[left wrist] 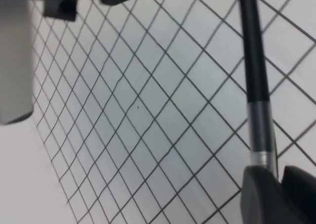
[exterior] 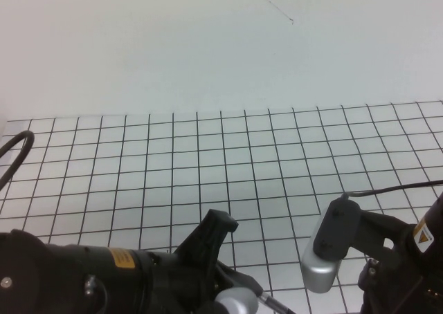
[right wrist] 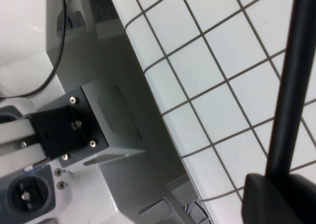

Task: Cap the pen

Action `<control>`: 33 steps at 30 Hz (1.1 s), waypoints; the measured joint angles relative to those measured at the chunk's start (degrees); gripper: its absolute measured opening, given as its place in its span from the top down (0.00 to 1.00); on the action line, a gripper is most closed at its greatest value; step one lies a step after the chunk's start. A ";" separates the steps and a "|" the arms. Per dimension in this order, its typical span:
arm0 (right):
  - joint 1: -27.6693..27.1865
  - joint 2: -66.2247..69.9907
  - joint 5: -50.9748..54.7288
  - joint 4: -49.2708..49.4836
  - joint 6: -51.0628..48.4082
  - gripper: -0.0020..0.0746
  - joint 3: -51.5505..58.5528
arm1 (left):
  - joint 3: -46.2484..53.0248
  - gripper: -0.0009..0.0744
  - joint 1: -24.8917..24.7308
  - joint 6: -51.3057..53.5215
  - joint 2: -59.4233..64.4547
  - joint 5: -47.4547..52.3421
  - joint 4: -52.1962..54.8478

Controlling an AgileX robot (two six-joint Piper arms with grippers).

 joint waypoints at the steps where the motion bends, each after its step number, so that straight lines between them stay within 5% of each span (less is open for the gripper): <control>1: 0.00 0.00 0.13 0.00 0.00 0.98 0.00 | 0.00 0.94 0.00 -0.27 0.00 -0.57 -0.79; 7: 0.00 0.00 0.16 -1.34 0.89 0.98 0.00 | 0.00 0.85 0.00 -3.55 0.00 -6.28 -0.90; 8: 0.00 0.00 0.01 -2.16 1.51 0.98 0.00 | 0.00 0.80 0.00 -3.79 0.00 -7.47 -0.90; 9: 0.00 0.00 -0.21 -2.87 1.97 0.98 0.00 | 0.01 0.62 0.05 -3.21 0.19 -7.03 -0.43; 10: 0.00 0.00 -0.53 -3.77 2.64 0.98 0.00 | 0.01 0.59 -0.06 -3.27 0.29 -8.08 -0.48; 11: 0.00 0.00 -1.37 -4.72 3.62 0.98 0.00 | 0.01 0.67 -0.06 -3.51 0.29 -9.18 -0.48; 12: 0.00 0.00 -2.03 -5.52 4.53 0.98 0.00 | 0.01 0.58 -0.06 -4.18 0.29 -10.58 -0.63; 17: -0.10 0.00 -9.66 -11.19 17.13 0.98 0.00 | 0.01 0.66 -0.06 -8.20 -0.05 -13.10 -4.07; 24: -0.10 1.33 -20.53 -14.72 27.20 0.98 0.00 | 0.01 0.99 -0.06 -16.84 -0.68 -15.25 -4.21; 33: -0.10 8.63 -23.10 -18.47 35.80 0.98 0.00 | 0.01 0.99 -0.06 -18.06 -4.85 -22.36 -4.45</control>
